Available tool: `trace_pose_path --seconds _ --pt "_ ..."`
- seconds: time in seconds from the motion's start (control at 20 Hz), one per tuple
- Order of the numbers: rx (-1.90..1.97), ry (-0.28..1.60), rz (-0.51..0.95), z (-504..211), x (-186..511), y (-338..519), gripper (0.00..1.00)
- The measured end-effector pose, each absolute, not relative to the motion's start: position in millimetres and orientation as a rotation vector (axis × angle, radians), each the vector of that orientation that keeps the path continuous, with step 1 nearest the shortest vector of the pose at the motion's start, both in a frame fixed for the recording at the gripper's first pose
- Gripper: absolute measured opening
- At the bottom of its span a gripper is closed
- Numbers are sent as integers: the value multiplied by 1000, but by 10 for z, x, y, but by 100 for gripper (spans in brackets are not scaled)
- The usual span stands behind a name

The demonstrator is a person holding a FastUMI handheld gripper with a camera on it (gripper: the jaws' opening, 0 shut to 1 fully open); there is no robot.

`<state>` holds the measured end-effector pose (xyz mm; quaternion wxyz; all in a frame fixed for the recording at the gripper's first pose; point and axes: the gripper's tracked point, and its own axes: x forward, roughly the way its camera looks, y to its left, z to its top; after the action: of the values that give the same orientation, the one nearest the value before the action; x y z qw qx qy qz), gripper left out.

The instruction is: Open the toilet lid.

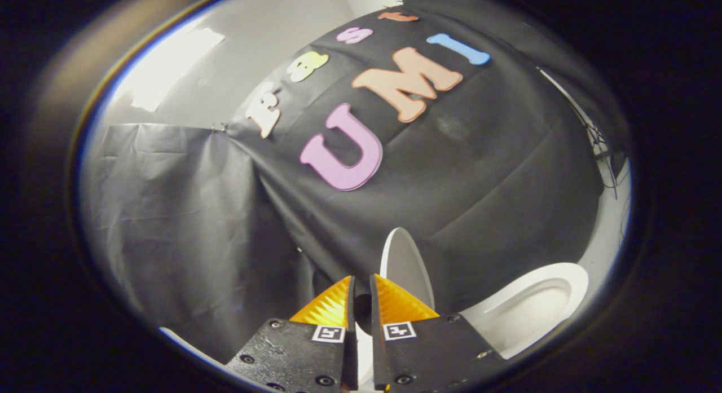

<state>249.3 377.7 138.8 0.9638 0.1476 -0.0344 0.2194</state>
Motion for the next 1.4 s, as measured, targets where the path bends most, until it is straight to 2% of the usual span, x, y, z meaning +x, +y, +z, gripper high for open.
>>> trace_pose_path --seconds 0.2,0.6,1.1,1.4 --pt "220 -56 530 1318 2467 4299 10" --pt "28 5 602 1063 2492 4979 11" --pt "-193 97 630 767 2571 5525 14" --pt "-297 98 598 751 2537 5543 29"
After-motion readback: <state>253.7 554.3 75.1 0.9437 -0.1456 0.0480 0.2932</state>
